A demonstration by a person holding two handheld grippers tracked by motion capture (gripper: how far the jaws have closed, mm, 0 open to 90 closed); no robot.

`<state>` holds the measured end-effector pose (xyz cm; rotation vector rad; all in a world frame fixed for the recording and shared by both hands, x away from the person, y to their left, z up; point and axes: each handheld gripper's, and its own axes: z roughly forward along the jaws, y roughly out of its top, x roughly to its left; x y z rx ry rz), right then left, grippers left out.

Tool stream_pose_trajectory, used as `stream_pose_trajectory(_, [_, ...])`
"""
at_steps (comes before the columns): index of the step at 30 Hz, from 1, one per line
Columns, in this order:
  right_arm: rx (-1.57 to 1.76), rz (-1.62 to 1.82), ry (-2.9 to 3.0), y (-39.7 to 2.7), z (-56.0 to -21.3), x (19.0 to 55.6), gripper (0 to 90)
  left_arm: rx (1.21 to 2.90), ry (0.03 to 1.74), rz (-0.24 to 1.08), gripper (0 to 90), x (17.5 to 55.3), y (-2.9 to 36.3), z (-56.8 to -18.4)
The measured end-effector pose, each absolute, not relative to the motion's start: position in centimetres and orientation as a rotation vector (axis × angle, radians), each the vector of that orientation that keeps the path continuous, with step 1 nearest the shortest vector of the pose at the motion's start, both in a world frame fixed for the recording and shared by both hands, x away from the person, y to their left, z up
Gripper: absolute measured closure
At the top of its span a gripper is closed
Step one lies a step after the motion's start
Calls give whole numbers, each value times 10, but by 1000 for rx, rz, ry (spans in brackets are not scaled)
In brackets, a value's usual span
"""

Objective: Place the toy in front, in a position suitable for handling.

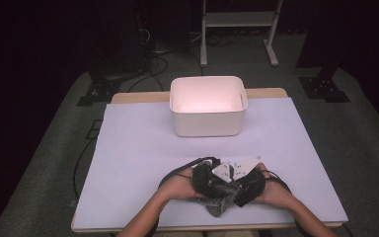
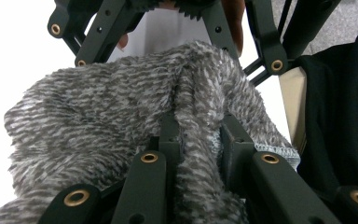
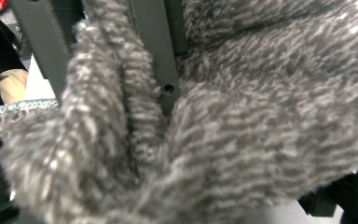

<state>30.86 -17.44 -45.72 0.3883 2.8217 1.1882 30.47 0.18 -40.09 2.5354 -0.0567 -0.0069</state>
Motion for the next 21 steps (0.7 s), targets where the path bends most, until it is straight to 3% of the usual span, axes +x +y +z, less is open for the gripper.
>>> stream_pose_trajectory(12, [376, 1181, 2829, -172, -457, 309, 223, 2510, 46, 6, 738, 304, 51, -401])
stream_pose_trajectory(21, [397, 1194, 2837, -174, -459, 310, 232, 2529, 242, 24, 736, 306, 115, -416])
